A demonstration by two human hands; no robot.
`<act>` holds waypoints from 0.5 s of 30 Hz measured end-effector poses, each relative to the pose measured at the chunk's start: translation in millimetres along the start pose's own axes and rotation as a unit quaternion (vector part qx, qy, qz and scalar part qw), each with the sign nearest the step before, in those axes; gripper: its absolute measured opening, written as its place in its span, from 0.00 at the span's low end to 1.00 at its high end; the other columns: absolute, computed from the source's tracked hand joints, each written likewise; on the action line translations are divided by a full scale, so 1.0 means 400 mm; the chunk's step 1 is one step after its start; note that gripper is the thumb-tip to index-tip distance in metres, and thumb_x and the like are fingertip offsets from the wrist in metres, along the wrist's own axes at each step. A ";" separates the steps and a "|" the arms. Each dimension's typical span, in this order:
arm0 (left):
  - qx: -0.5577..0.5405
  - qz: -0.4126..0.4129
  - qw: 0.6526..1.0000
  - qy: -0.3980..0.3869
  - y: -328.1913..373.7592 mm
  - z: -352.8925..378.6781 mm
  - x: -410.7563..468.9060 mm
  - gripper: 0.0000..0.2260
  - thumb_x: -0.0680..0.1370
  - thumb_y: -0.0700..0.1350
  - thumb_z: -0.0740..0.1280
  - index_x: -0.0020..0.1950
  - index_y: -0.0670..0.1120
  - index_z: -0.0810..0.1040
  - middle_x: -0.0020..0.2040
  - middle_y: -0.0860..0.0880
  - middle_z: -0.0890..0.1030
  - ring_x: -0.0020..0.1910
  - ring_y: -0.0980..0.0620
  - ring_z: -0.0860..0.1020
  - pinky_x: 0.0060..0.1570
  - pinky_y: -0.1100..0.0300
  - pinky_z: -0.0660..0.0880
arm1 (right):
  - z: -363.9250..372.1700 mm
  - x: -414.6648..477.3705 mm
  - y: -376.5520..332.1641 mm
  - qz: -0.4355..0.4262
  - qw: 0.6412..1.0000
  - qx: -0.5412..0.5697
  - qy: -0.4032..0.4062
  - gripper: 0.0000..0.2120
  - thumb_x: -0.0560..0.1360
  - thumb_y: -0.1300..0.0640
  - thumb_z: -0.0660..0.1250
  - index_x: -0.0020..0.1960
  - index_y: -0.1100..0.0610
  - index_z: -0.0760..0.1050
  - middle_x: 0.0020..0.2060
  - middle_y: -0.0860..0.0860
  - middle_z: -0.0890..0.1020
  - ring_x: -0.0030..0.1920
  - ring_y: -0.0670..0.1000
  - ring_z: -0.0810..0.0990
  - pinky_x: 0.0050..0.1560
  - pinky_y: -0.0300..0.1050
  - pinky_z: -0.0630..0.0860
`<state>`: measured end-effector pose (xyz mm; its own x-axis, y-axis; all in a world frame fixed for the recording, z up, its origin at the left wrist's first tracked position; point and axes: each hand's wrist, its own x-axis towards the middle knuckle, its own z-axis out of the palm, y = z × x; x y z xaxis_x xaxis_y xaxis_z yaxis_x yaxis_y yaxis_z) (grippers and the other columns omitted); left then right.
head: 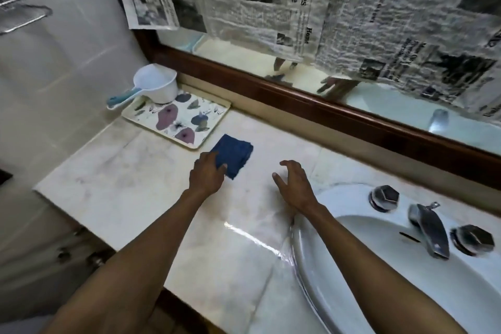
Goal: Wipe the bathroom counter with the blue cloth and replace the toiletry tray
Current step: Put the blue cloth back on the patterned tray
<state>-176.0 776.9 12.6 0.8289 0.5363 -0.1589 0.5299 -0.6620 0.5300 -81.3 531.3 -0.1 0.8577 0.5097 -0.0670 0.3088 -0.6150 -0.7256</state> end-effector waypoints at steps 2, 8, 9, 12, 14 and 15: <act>-0.004 0.000 1.000 -0.015 -0.025 0.015 0.068 0.27 0.74 0.61 0.61 0.69 0.48 0.71 0.62 0.43 0.79 0.57 0.40 0.78 0.52 0.44 0.79 | 0.039 0.052 0.011 0.006 1.000 -0.006 -0.002 0.22 0.80 0.50 0.64 0.70 0.58 0.68 0.70 0.55 0.70 0.70 0.57 0.68 0.71 0.49 0.64; 0.011 0.020 1.000 0.009 -0.042 0.051 0.198 0.23 0.77 0.56 0.61 0.67 0.43 0.72 0.56 0.41 0.80 0.55 0.39 0.77 0.50 0.47 0.75 | 0.117 0.162 0.021 0.003 0.999 -0.035 -0.003 0.21 0.80 0.50 0.63 0.70 0.58 0.68 0.68 0.54 0.71 0.70 0.56 0.68 0.69 0.48 0.65; 0.022 0.012 0.999 0.024 -0.045 0.057 0.207 0.23 0.78 0.54 0.62 0.69 0.44 0.72 0.58 0.41 0.80 0.56 0.38 0.77 0.51 0.47 0.76 | 0.120 0.170 0.019 0.004 0.999 -0.040 0.005 0.21 0.80 0.49 0.63 0.69 0.58 0.69 0.67 0.53 0.72 0.69 0.56 0.69 0.68 0.49 0.66; 0.014 0.033 0.997 0.064 -0.053 0.066 0.212 0.19 0.79 0.47 0.62 0.69 0.44 0.74 0.55 0.41 0.80 0.52 0.40 0.77 0.48 0.47 0.76 | 0.131 0.189 0.014 0.009 0.998 -0.050 0.032 0.21 0.80 0.49 0.62 0.69 0.58 0.69 0.67 0.54 0.73 0.68 0.56 0.70 0.69 0.51 0.67; -0.052 0.066 0.994 0.073 -0.054 0.065 0.225 0.14 0.80 0.42 0.61 0.63 0.43 0.79 0.48 0.42 0.81 0.47 0.45 0.77 0.46 0.51 0.75 | 0.142 0.207 0.008 0.018 0.997 -0.053 0.047 0.21 0.81 0.49 0.61 0.70 0.59 0.69 0.69 0.55 0.72 0.70 0.56 0.68 0.71 0.51 0.65; -0.083 0.069 0.991 0.078 -0.052 0.061 0.224 0.12 0.81 0.40 0.61 0.61 0.42 0.80 0.48 0.43 0.80 0.46 0.47 0.77 0.46 0.54 0.73 | 0.146 0.209 0.005 0.020 0.997 -0.056 0.053 0.21 0.81 0.49 0.61 0.70 0.59 0.68 0.69 0.55 0.72 0.70 0.57 0.68 0.71 0.52 0.65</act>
<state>-108.3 825.7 -33.0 0.8468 0.5297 0.0474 0.3663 -0.6455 0.6702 -32.9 607.9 -47.1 0.9071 0.4206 -0.0177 0.3121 -0.7001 -0.6422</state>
